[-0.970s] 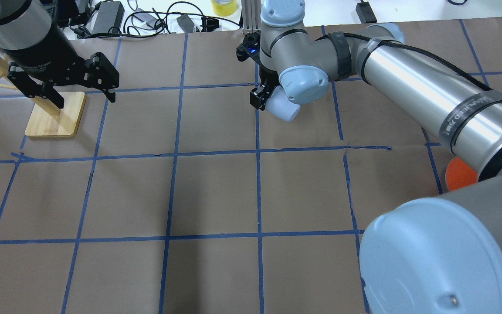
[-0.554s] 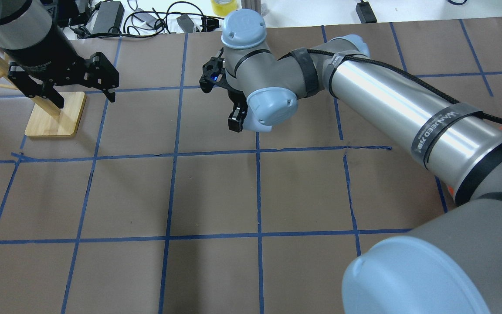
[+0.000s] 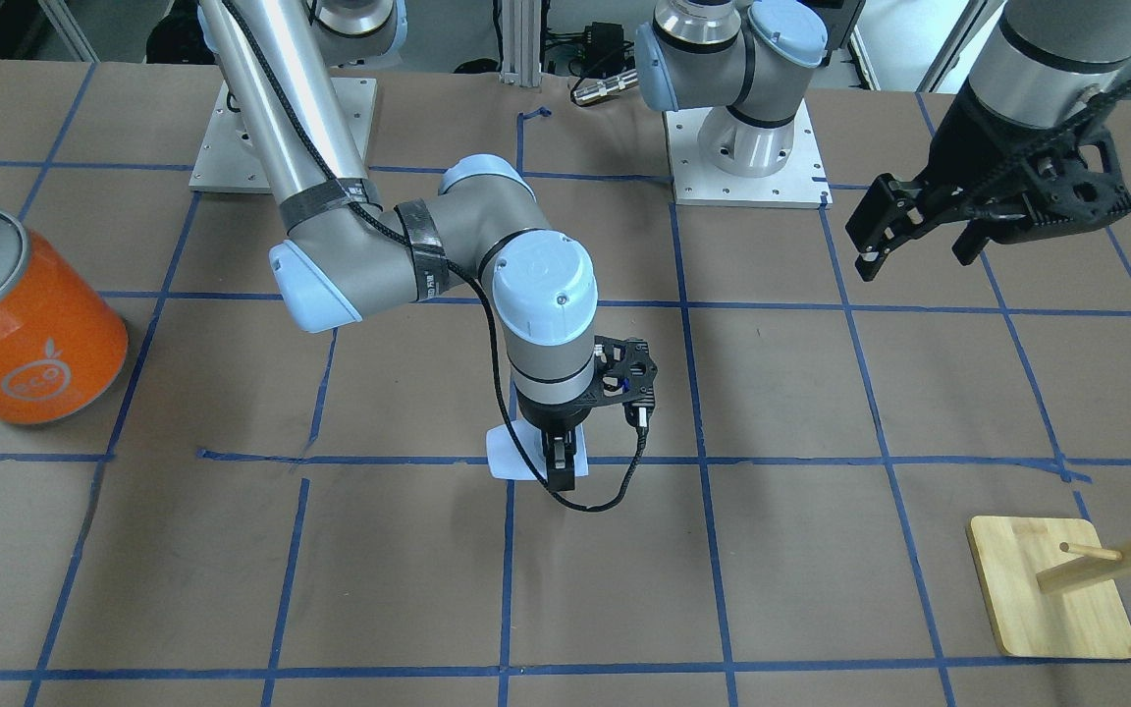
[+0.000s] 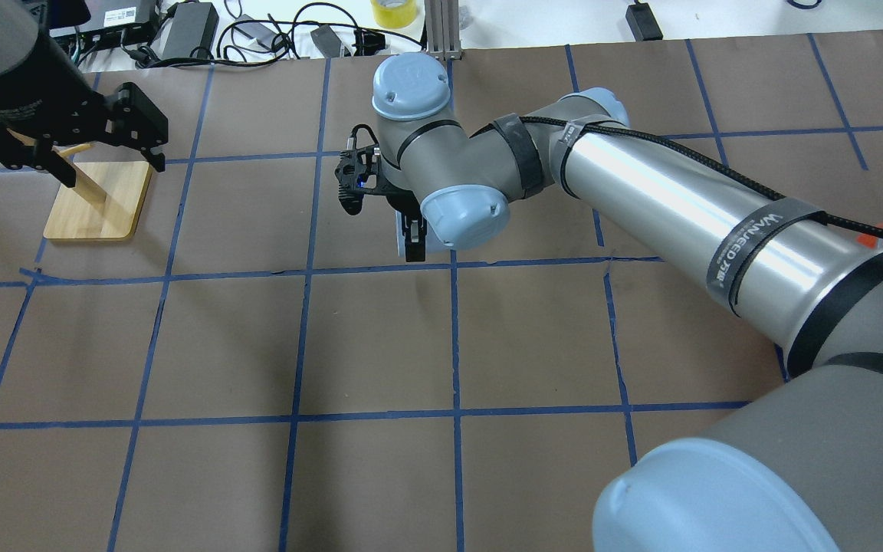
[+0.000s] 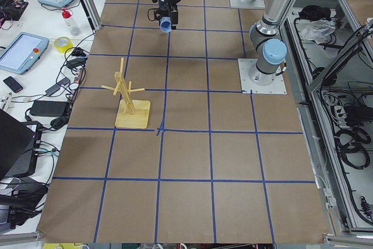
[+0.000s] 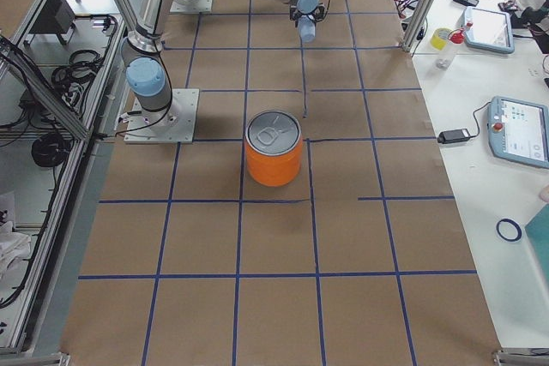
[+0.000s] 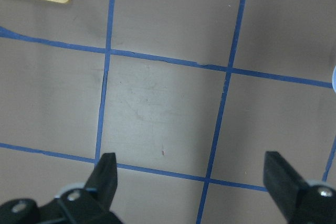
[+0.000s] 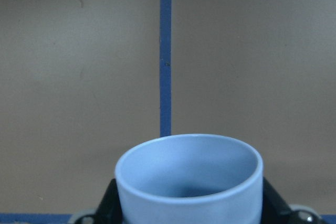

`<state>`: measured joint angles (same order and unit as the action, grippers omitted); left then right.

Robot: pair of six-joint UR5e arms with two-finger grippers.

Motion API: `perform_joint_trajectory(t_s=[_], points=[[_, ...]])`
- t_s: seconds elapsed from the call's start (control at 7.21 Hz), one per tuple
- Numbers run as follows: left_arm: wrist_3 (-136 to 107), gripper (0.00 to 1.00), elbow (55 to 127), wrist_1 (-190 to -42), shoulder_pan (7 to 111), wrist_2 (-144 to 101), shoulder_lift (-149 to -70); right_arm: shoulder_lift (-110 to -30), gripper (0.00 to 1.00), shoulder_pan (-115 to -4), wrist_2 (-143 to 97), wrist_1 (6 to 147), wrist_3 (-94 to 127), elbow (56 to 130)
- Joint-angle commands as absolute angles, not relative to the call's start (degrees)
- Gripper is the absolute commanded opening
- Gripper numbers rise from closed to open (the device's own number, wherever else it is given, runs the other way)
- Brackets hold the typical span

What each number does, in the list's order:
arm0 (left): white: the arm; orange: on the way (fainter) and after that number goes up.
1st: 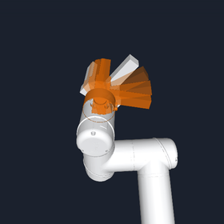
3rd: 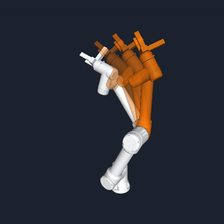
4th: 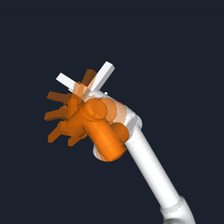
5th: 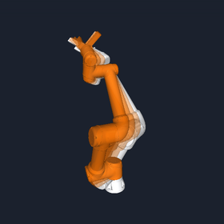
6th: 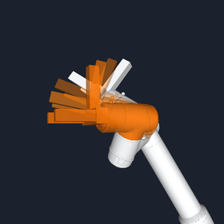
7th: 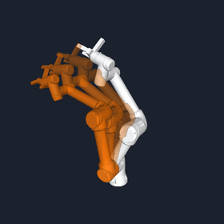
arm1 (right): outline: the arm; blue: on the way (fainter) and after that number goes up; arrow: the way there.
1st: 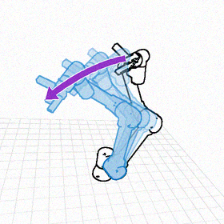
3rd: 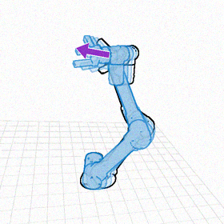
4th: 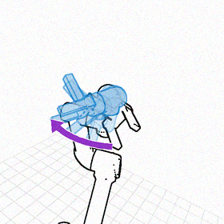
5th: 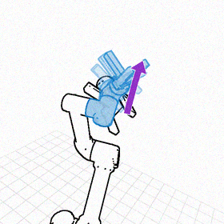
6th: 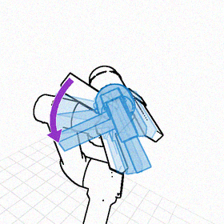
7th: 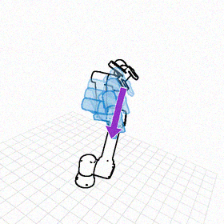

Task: Flip cup
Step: 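Carry the cup with the right gripper toward the table center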

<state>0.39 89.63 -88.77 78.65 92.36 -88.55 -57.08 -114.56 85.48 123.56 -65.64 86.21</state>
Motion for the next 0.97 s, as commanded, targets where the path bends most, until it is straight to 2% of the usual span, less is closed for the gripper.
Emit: perform_joint_trajectory(t_s=[0.0, 0.28, 0.42, 0.55, 0.69, 0.83], points=[[0.88, 1.00, 89.82, -88.77, 77.78, 92.37, -88.42, -55.73, 0.00, -114.52, 84.91, 128.05, -62.58, 88.32], [0.79, 1.00, 90.26, -88.94, 77.87, 92.55, -88.24, -54.05, 0.01, -114.70, 84.02, 133.32, -62.40, 89.03], [0.88, 1.00, 90.35, -88.86, 77.87, 93.07, -88.42, -54.05, 0.11, -114.87, 84.11, 133.33, -62.23, 89.12], [0.88, 1.00, 90.35, -88.86, 77.87, 92.99, -88.33, -54.40, 0.58, -114.79, 84.20, 133.33, -62.23, 89.03], [0.88, 1.00, 90.35, -88.86, 77.78, 93.16, -88.33, -54.93, 0.89, -114.70, 84.29, 133.24, -62.23, 89.03], [0.88, 1.00, 90.35, -88.86, 77.70, 93.08, -88.42, -55.98, 0.99, -114.78, 84.46, 132.81, -60.83, 88.95]])
